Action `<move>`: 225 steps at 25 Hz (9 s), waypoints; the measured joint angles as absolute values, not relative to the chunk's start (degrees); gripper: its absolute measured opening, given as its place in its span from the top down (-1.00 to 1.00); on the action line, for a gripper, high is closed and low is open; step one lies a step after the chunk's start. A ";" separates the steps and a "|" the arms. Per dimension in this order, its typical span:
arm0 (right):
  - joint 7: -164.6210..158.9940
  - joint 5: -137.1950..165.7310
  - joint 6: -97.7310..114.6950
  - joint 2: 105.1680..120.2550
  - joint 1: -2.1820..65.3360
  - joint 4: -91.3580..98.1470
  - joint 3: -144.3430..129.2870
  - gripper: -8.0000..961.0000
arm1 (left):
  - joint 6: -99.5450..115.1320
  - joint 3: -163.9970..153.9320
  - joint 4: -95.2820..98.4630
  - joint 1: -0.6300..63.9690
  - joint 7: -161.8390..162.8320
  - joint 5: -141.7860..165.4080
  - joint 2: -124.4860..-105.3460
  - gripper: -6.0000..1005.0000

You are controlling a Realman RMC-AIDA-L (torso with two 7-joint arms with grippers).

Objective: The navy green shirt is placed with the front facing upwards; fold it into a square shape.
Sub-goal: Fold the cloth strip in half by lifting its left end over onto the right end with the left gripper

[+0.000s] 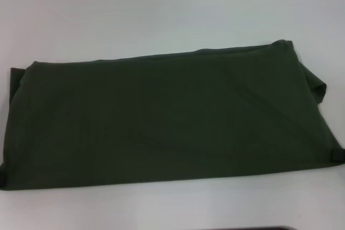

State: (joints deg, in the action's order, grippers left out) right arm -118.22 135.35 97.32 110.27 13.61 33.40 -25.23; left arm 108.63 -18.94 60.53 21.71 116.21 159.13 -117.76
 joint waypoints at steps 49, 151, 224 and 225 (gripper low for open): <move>-118.44 134.71 100.03 108.17 18.34 33.73 -17.14 -0.02 | 100.82 -17.41 58.96 26.54 118.22 157.05 -116.52 0.13; -106.79 120.67 72.33 115.73 30.93 31.29 -33.45 0.94 | 77.89 -22.89 39.61 26.07 102.98 134.89 -120.92 0.06; -91.37 120.96 81.15 119.40 32.05 29.01 -42.46 0.94 | 94.00 -22.76 42.77 25.30 102.17 125.11 -119.82 0.12; -90.30 120.91 81.14 119.58 32.71 27.88 -43.60 0.94 | 93.39 -22.76 42.76 25.37 102.17 124.94 -119.97 0.12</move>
